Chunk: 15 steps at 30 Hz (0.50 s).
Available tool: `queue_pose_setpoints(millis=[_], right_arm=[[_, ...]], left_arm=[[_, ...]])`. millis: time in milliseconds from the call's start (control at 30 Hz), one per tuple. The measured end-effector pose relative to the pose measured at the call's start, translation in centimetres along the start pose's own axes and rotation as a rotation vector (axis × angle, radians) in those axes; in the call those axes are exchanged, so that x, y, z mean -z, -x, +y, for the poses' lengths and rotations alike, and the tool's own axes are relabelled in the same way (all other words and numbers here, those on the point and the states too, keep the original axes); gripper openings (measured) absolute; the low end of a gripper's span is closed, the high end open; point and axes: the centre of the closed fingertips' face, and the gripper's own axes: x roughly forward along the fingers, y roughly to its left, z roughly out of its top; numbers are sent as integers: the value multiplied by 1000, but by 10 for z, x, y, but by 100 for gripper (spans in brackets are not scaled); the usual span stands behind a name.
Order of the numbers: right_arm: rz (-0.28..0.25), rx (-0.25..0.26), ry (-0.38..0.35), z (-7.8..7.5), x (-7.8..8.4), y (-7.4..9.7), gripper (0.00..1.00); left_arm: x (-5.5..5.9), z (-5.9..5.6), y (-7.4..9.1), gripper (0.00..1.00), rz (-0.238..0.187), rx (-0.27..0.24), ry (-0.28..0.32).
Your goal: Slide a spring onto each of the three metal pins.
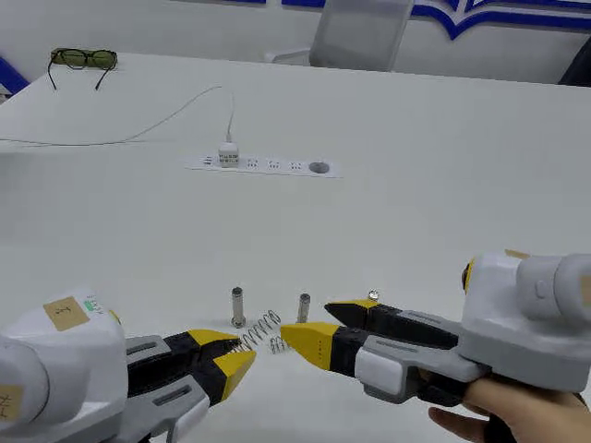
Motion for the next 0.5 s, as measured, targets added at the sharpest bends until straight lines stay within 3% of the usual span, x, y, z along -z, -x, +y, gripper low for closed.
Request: queue_pose_setpoints(millis=[267,500], right_arm=[[-32,-53,-87,12,-4,-6,32],[-66,-82,-176,14,-9,-7,27]], left_arm=[[-16,-12,4,10,-68,27,-14],[-21,-16,5,10,-92,34,-29]])
